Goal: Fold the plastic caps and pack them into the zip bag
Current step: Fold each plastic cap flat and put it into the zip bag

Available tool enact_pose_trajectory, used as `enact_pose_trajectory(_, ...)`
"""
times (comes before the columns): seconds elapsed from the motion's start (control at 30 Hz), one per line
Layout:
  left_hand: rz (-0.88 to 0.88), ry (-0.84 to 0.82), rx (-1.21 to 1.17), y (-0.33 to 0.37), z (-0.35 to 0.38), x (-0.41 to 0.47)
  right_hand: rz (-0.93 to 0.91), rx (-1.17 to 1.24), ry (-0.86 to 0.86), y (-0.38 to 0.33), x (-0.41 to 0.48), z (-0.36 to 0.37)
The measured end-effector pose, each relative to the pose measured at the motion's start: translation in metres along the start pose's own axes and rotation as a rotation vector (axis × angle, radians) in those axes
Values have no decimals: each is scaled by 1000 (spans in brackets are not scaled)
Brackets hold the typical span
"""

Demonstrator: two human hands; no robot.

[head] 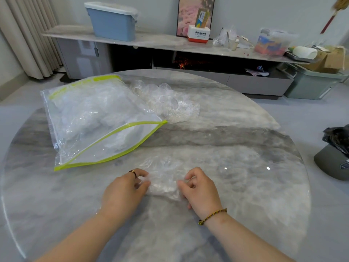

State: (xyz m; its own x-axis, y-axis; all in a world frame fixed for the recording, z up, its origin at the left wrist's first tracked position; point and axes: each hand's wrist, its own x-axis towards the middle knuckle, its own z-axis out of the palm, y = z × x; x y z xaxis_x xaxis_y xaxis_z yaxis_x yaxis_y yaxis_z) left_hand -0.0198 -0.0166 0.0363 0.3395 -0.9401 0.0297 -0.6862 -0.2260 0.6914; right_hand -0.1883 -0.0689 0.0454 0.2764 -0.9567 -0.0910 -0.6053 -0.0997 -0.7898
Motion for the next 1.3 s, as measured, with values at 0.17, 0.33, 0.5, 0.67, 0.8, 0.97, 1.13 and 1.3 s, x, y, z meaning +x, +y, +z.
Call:
enact_pose_trajectory(0.17, -45, 10, -74, -1, 0, 1, -677, -281, 385, 4, 2, 8)
enact_pose_trajectory(0.33, -10, -142, -140, 3, -6, 1, -770, -563, 77, 13, -4, 22)
enact_pose_trajectory(0.5, 222, -132, 110, 2, -12, -2, -661, -553, 57, 9, 1, 21)
enact_pose_trajectory(0.67, 715, -37, 415, -12, -9, -2, -600, -467, 46, 9, 6, 17)
enact_pose_trajectory(0.8, 635, 12, 444, -9, -6, 0, -353, -240, -70, 2, 4, 10)
enact_pose_trajectory(0.97, 241, -108, 251, 2, -4, -1, -160, -85, -71, 4, 6, 10)
enact_pose_trajectory(1.13, 48, -117, 469, 4, -4, 3, -145, -365, -196, -6, 2, 8)
enact_pose_trajectory(1.3, 67, 14, 390, 8, -12, 4, -250, -566, -237, -18, -3, 10)
